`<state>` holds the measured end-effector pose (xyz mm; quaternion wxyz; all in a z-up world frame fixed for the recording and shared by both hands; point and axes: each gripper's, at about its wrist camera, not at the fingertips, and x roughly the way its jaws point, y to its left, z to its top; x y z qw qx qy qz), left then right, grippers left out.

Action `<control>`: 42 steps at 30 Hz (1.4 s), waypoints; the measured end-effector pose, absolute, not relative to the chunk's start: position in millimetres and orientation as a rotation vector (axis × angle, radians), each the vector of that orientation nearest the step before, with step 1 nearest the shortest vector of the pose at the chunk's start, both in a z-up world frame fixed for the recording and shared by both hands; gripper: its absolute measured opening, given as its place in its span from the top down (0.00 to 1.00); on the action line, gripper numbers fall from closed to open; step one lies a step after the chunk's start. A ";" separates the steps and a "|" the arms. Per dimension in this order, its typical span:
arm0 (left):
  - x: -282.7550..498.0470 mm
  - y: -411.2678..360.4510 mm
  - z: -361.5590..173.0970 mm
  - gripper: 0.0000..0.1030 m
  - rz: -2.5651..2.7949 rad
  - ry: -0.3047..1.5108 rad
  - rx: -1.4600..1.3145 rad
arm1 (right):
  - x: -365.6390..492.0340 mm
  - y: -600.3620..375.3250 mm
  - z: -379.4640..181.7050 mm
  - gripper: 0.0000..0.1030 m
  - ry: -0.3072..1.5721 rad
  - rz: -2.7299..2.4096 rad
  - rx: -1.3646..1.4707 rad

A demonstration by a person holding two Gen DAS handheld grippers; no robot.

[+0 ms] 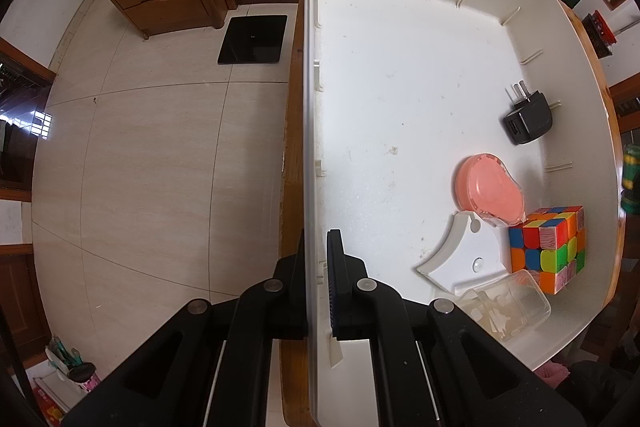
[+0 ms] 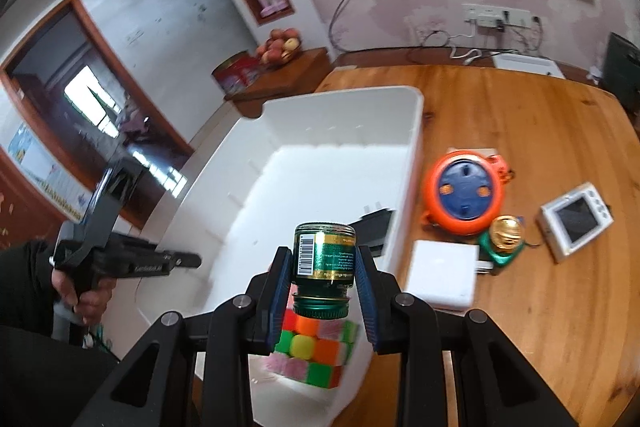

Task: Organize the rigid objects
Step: 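Carry the green-gold can into the tray and release it, then move the right tool back over the table toward the remaining items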

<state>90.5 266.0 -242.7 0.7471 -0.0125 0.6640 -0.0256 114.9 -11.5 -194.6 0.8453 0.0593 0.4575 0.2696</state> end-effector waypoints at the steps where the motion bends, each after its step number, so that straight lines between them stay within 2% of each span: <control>1: 90.5 266.1 -242.7 0.96 -0.056 1.453 -0.027 | 114.1 -8.1 -195.4 0.69 0.970 0.579 0.116; 21: 92.1 262.2 -242.5 0.96 -0.054 1.449 -0.028 | 99.2 25.5 -196.0 0.68 0.983 0.629 -0.009; 23: 90.9 262.3 -242.5 0.95 -0.055 1.449 -0.027 | 99.1 24.3 -194.8 0.65 0.985 0.613 -0.012; 25: 89.6 263.5 -242.8 0.95 -0.058 1.448 -0.026 | 98.6 21.3 -193.1 0.57 0.979 0.596 -0.009; 32: 89.4 264.4 -241.4 0.94 -0.058 1.445 -0.035 | 98.1 1.6 -183.5 0.45 0.959 0.517 0.004; 42: 90.1 271.4 -244.1 0.95 -0.053 1.453 -0.052 | 105.7 -41.6 -175.9 0.43 0.975 0.341 0.059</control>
